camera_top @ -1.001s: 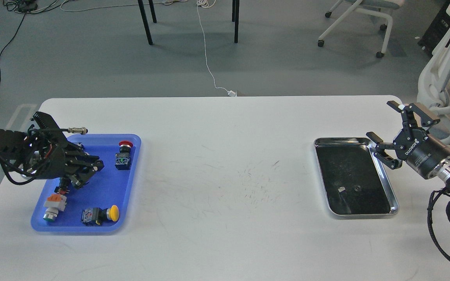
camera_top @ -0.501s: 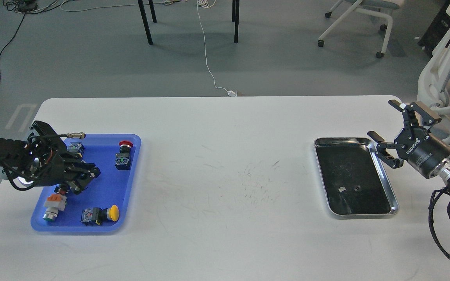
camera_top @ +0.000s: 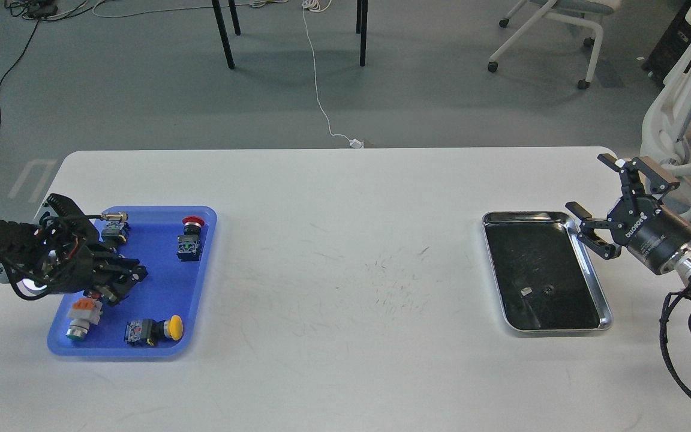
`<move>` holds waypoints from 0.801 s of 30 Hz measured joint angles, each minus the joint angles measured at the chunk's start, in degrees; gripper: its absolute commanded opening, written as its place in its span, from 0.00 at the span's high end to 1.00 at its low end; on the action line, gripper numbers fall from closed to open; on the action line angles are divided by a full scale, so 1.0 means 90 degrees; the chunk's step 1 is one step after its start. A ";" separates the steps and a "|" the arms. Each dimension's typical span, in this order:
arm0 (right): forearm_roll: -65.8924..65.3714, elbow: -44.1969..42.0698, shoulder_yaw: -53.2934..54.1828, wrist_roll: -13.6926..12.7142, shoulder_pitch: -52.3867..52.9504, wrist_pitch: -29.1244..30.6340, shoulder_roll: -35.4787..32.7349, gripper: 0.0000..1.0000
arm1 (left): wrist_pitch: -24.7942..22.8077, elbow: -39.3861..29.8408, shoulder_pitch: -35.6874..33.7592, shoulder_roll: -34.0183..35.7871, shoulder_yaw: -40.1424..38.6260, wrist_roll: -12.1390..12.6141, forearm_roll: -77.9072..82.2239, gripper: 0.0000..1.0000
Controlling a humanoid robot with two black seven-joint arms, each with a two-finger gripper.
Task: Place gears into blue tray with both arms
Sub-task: 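Lower the part into the blue tray and open the left gripper, then lift the left gripper away and reach the right gripper to the metal tray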
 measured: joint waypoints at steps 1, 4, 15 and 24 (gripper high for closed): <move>0.0000 -0.0001 0.0000 0.0000 -0.0001 0.0000 -0.0002 0.03 | 0.0000 0.0000 0.0004 0.0000 0.0000 0.0000 -0.0006 0.62; 0.0000 0.0002 0.0002 -0.0001 -0.0002 0.0000 -0.0010 0.03 | 0.0000 0.0000 0.0016 0.0000 -0.0004 0.0000 -0.0027 0.29; 0.0000 0.0010 0.0081 -0.0001 -0.0010 0.0000 -0.0047 0.03 | 0.0078 -0.0205 -0.0082 0.0344 -0.0545 0.0003 -0.1388 0.07; 0.0000 0.0016 0.0106 -0.0001 -0.0037 0.0000 -0.0051 0.03 | -0.0092 -0.1118 0.0026 0.0507 -0.1302 0.0003 -0.7105 0.02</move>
